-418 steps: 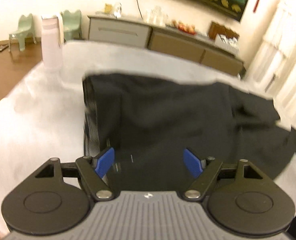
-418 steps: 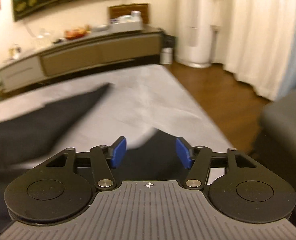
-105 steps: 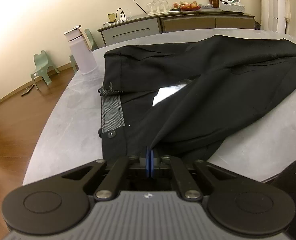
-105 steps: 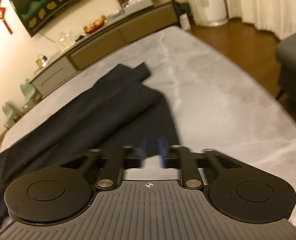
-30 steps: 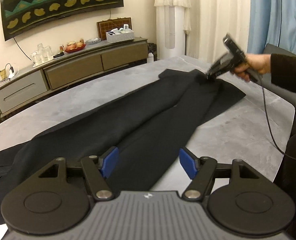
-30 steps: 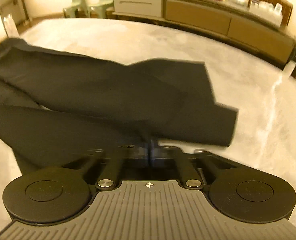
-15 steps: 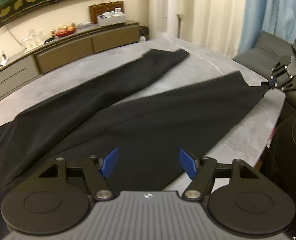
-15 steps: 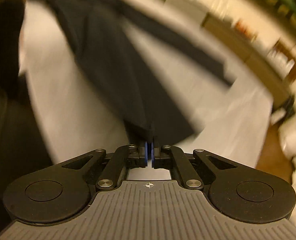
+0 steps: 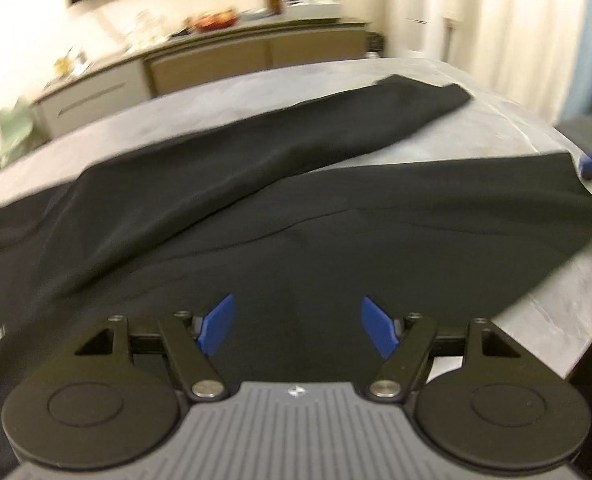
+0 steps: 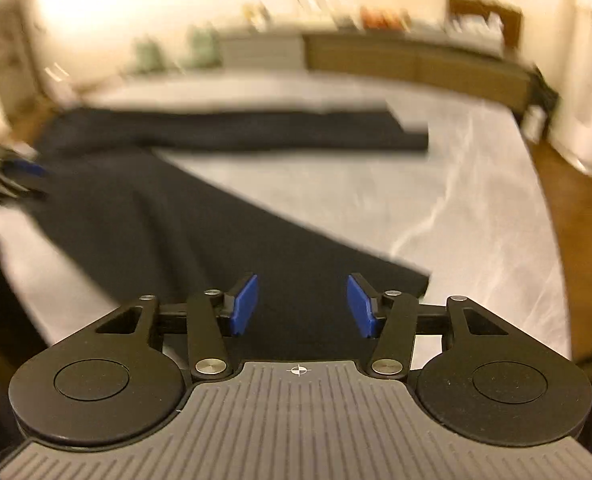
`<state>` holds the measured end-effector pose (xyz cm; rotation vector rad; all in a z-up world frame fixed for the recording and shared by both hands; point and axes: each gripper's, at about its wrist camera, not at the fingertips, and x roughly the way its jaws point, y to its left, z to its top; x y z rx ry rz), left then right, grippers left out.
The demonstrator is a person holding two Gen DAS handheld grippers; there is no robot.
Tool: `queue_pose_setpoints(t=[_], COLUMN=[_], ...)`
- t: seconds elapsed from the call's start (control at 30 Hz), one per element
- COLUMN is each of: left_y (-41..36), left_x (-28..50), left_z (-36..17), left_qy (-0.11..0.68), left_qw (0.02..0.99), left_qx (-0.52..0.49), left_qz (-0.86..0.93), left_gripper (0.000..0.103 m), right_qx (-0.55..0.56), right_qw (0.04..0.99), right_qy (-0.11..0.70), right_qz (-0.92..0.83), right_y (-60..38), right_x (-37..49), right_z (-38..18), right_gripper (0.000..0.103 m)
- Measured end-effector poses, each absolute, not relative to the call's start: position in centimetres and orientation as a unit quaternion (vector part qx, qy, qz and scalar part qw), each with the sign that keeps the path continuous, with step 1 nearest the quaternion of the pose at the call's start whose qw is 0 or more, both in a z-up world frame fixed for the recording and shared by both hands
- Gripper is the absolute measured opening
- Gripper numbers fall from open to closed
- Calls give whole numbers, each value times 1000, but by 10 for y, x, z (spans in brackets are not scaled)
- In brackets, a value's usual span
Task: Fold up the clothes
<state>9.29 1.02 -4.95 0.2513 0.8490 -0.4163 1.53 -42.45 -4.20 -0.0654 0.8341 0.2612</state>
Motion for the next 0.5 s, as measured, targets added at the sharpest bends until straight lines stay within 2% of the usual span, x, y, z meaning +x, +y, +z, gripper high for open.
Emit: queue_pose_setpoints(t=[0.03, 0.1, 0.17, 0.33, 0.4, 0.5], left_y=[13, 17, 22, 24, 29, 67], left_x=[95, 100, 105, 118, 121, 107], left_z=[-52, -58, -65, -80, -72, -38], left_qy=[412, 424, 432, 444, 445, 413], left_qw=[883, 882, 880, 878, 877, 893], left_qx=[114, 101, 94, 86, 76, 69], left_qz=[-191, -180, -173, -160, -163, -163], left_gripper=[72, 72, 72, 72, 68, 69], right_qx=[-39, -49, -44, -44, -29, -28], right_qw=[897, 899, 898, 905, 905, 900], right_qy=[426, 426, 430, 423, 424, 436], right_qz=[111, 90, 75, 28, 12, -12], right_y=[-414, -403, -401, -420, -434, -450], right_x=[29, 44, 56, 80, 98, 114], right_z=[-57, -71, -74, -70, -67, -65], right_gripper=[46, 50, 44, 42, 42, 42])
